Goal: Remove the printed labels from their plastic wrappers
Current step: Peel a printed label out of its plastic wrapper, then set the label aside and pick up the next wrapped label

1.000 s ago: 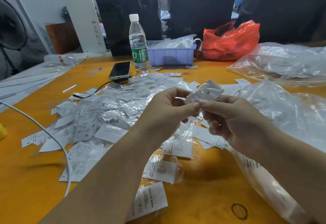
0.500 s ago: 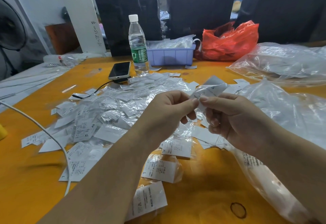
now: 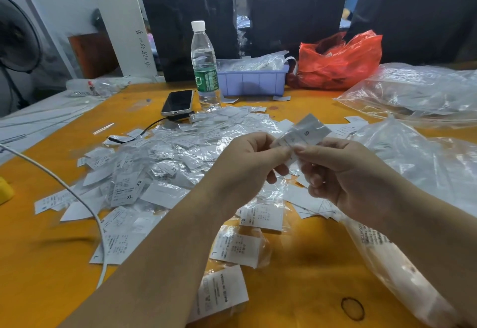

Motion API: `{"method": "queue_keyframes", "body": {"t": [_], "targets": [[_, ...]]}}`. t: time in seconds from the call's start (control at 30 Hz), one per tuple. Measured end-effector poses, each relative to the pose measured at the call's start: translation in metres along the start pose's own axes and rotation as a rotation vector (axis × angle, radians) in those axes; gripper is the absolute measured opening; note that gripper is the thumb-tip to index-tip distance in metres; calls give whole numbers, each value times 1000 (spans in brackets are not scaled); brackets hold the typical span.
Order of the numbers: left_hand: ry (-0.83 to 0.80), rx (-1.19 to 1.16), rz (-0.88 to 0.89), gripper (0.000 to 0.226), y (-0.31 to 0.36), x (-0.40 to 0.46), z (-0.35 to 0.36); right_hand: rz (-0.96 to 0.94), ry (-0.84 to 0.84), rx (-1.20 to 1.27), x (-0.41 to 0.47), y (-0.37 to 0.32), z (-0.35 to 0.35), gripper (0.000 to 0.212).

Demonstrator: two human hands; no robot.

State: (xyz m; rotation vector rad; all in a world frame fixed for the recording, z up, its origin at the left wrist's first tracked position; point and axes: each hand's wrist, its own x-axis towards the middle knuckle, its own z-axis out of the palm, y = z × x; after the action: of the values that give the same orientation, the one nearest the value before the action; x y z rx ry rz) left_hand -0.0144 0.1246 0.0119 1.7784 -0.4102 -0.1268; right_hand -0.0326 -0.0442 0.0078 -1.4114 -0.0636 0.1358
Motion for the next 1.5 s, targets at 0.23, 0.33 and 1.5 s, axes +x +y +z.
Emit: {"method": "queue_keyframes", "body": {"t": [0.23,0.33,1.5], "targets": [[274,279,-181,15,-2,7,-25,-226,266,-438,-1,-5,-9,4],[286,537,-296,17,-8,8,-28,-452,333,-979,-5,-2,-9,17],[74,613,130,12,-10,-3,1,-581,59,-1193,-1,12,-5,3]]}}
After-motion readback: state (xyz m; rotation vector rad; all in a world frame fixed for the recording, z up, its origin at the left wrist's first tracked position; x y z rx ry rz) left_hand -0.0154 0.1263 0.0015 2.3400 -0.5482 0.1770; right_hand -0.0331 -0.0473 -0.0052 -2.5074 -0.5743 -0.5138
